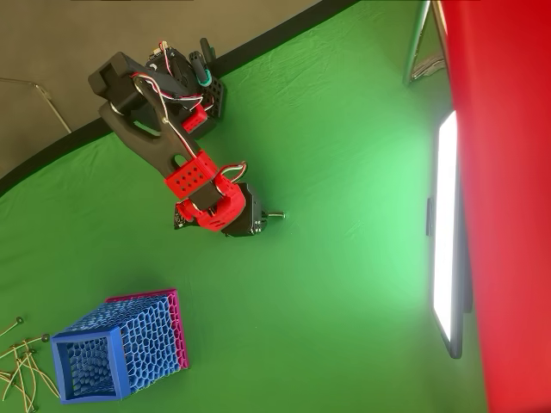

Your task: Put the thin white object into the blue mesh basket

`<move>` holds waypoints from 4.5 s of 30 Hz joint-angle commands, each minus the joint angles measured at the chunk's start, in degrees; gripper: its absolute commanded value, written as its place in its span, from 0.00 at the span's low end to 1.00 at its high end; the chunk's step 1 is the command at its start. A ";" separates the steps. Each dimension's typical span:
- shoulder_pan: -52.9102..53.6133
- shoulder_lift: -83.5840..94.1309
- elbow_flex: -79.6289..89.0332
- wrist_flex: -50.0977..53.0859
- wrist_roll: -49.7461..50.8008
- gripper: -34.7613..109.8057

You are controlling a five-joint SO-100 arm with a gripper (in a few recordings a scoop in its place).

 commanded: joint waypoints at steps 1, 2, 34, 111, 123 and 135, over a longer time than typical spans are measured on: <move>-0.18 -2.29 -4.57 1.67 1.23 0.30; -0.18 -3.25 -5.45 1.85 1.49 0.30; -4.92 -14.15 -13.71 5.71 5.54 0.33; 30.67 -1.93 -40.43 -30.32 -0.97 0.26; 39.99 -13.89 -50.54 -33.40 11.07 0.25; 43.95 -15.29 -47.29 -35.07 21.36 0.27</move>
